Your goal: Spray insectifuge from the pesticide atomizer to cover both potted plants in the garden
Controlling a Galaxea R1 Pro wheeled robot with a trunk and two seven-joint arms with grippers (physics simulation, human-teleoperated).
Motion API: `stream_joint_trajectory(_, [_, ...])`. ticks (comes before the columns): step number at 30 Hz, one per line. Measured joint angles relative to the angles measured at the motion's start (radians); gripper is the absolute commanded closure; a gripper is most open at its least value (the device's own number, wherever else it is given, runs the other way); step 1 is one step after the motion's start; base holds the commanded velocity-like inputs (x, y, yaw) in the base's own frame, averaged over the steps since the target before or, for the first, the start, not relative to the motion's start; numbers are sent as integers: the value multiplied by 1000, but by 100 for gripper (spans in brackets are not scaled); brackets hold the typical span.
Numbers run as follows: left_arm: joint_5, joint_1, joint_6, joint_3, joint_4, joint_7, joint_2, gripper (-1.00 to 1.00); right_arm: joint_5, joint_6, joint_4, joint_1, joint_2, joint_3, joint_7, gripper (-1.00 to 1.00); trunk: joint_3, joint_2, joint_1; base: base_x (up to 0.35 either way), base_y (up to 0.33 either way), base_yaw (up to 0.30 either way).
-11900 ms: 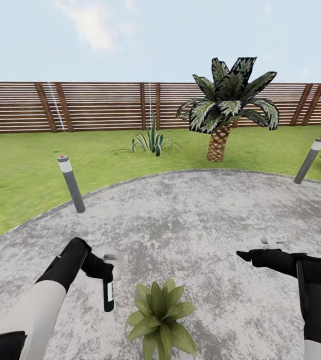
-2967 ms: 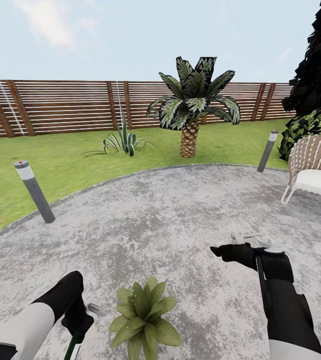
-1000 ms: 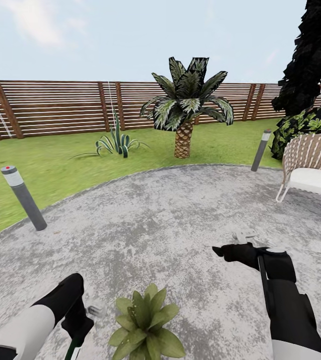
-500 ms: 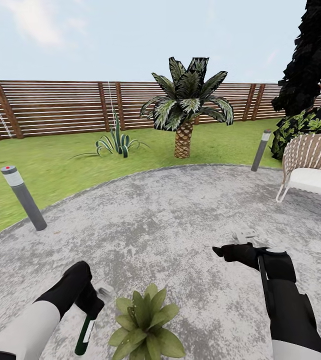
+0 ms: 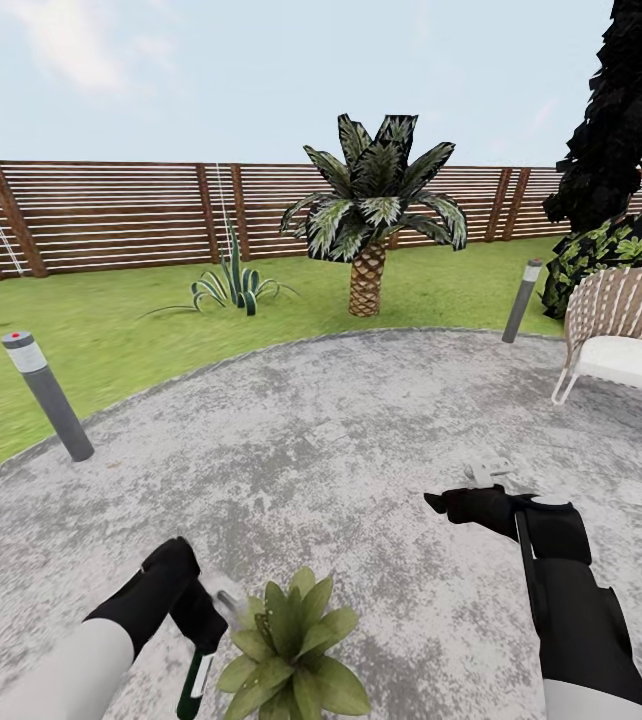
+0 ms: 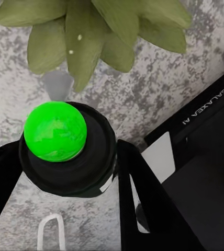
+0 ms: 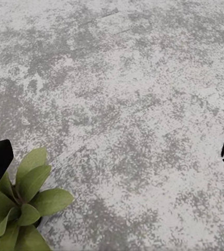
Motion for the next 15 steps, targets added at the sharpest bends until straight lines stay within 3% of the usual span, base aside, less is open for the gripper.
stream_joint_trajectory(15, [-5,11,0,4,41,-18,-1,100,0,0,0,0,0,0,0,-100,0,0,0,0,0,0])
